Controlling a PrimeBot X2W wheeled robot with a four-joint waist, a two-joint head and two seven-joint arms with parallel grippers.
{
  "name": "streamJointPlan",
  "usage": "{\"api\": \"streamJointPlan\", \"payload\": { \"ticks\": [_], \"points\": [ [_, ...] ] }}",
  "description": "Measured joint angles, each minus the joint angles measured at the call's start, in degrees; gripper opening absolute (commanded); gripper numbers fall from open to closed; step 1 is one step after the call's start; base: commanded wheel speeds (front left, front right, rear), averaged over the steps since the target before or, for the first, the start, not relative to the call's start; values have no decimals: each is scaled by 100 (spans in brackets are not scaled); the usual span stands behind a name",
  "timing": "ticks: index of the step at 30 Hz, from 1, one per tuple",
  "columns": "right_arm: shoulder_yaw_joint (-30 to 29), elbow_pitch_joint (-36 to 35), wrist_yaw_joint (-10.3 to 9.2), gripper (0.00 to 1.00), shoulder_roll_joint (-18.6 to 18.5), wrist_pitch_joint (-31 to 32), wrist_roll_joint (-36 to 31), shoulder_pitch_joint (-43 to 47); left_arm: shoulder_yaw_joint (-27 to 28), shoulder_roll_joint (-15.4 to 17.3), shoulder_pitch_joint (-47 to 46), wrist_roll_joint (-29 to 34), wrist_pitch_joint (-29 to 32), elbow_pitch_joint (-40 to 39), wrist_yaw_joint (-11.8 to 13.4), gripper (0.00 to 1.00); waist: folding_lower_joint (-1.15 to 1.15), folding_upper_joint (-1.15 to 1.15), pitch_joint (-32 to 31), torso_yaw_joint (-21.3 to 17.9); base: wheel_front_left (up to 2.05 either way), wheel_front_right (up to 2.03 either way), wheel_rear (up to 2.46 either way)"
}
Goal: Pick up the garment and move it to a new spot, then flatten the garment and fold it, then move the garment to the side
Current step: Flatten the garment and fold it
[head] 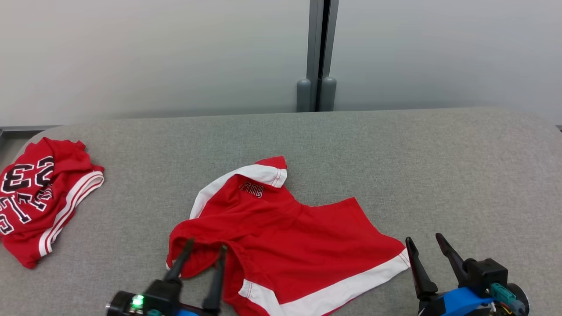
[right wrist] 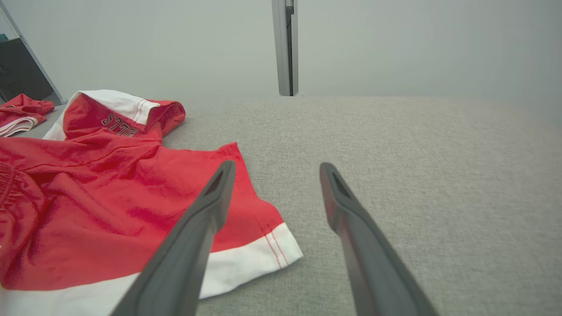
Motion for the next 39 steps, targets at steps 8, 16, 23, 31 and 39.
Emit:
{"api": "streamJointPlan", "payload": {
  "ticks": [8,16,23,31,39],
  "points": [
    [97,750,0,100,-157,0,-1,-394,-1066,238,-57,-259,1,379,-1,100,0,0,180,-31,0,0,0],
    [297,1612,0,100,-145,-1,91,-723,-1646,286,-241,-512,1,1105,-1,100,1,1,333,-24,0,0,0],
    [430,2143,0,63,-96,-1,265,-952,-1885,240,-529,-684,1,1319,-1,95,1,0,389,41,0,0,0],
    [806,2312,0,0,-86,-9,727,-1096,-2229,177,-723,-1184,1,1710,-1,0,0,1,382,65,0,0,0],
    [1047,1345,0,0,-174,-7,1194,-1185,-2007,326,-1017,-1689,1,961,-1,0,0,0,342,-20,0,0,0]
  ]
}}
